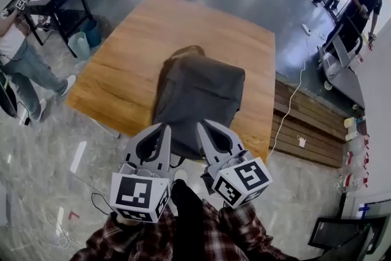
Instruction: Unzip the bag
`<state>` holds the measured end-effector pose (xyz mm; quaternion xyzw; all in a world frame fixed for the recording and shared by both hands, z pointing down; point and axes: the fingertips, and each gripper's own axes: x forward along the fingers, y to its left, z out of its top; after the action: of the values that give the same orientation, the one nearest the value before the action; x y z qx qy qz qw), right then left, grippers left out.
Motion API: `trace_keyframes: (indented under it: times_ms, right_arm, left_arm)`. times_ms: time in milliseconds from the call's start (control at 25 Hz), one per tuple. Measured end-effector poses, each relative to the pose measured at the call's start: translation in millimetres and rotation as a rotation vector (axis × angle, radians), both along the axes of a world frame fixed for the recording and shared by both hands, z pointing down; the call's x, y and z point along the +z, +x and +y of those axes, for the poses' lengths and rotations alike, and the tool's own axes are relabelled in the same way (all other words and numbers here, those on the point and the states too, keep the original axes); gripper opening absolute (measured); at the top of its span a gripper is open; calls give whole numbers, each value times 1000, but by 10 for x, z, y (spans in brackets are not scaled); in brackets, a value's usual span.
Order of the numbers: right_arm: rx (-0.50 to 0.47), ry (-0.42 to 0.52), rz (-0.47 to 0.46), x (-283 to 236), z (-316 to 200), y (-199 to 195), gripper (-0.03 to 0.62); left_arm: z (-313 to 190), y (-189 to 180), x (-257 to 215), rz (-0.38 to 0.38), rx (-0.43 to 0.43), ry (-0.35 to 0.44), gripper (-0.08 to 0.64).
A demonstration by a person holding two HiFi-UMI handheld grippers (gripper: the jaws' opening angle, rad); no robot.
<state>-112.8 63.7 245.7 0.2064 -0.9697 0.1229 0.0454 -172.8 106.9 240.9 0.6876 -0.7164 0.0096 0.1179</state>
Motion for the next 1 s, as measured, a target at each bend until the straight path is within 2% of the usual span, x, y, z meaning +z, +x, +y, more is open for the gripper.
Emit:
trace_keyframes:
  times_ms: [160, 520, 1000]
  right_arm:
    - [12, 6, -8, -68, -531, -106, 12]
    - [88, -1, 2, -46, -1102, -94, 12]
    - [343, -21, -2, -61, -1629, 26, 12]
  left_arm:
    - [-541, -114, -83, -7, 6, 10, 8]
    - [-1182, -231, -115, -17, 74, 9, 8]
    - [-1872, -220, -69, -23, 318, -21, 8]
